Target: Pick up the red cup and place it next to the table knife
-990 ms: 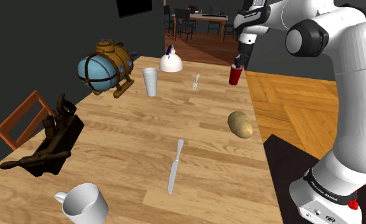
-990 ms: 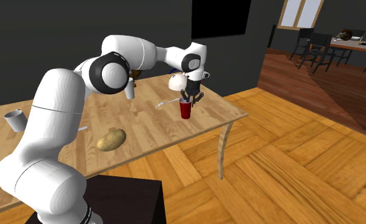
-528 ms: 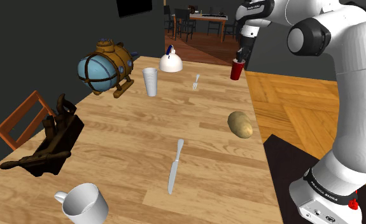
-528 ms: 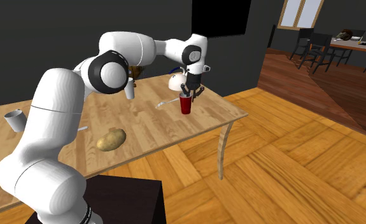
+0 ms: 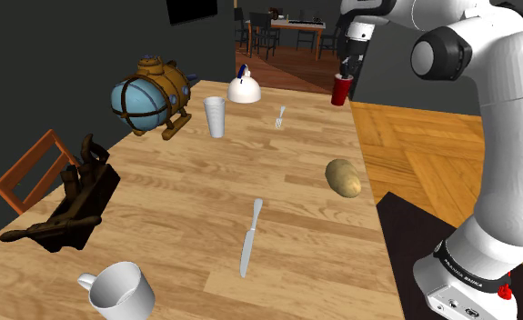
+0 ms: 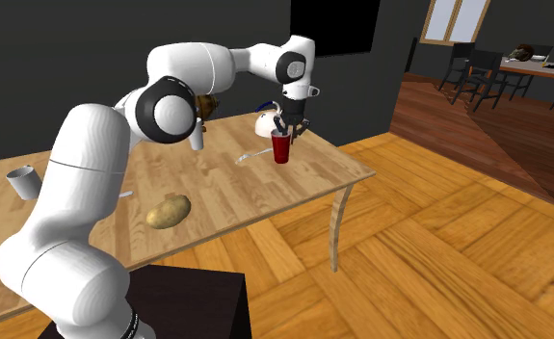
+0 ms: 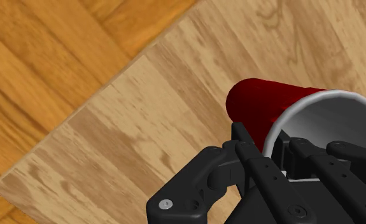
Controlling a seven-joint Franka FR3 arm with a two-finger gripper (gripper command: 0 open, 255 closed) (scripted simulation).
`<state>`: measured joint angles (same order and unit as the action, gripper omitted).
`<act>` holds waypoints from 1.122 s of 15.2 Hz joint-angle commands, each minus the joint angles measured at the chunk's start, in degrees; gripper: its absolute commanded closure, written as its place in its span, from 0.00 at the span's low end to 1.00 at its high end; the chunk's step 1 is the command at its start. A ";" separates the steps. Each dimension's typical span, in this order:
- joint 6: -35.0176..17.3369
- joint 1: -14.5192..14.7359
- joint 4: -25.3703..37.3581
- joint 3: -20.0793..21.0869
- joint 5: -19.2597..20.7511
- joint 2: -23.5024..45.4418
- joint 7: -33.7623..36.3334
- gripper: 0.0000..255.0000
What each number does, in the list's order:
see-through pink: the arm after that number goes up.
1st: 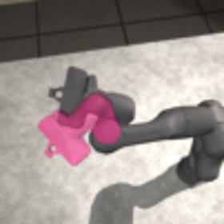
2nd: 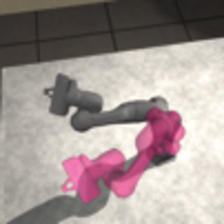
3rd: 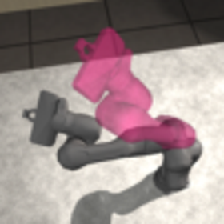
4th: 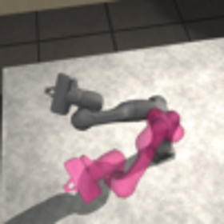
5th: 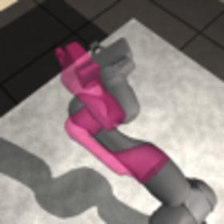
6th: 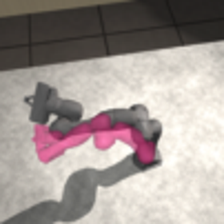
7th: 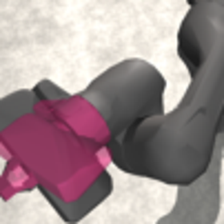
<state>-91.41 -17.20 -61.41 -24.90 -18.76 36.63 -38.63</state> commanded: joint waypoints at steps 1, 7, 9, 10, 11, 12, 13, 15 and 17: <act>1.73 -0.43 2.15 0.05 -0.08 0.37 0.27 1.00; 7.70 -2.30 10.34 0.38 -0.59 2.30 1.20 1.00; 10.07 -3.21 13.97 0.59 -0.92 3.43 1.61 1.00; 11.38 -3.75 16.09 0.73 -1.13 4.15 1.86 1.00; 12.82 -4.40 18.51 0.93 -1.36 5.03 2.15 1.00; 14.45 -5.18 21.39 1.18 -1.67 6.13 2.50 1.00; 16.40 -6.19 25.02 1.53 -2.05 7.63 2.97 1.00; 8.77 0.95 6.03 -1.05 0.43 -3.05 2.24 1.00; 4.59 5.36 -4.71 -1.81 2.71 -9.79 3.23 1.00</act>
<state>-83.61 -14.91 -58.45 -26.09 -17.45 31.36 -35.90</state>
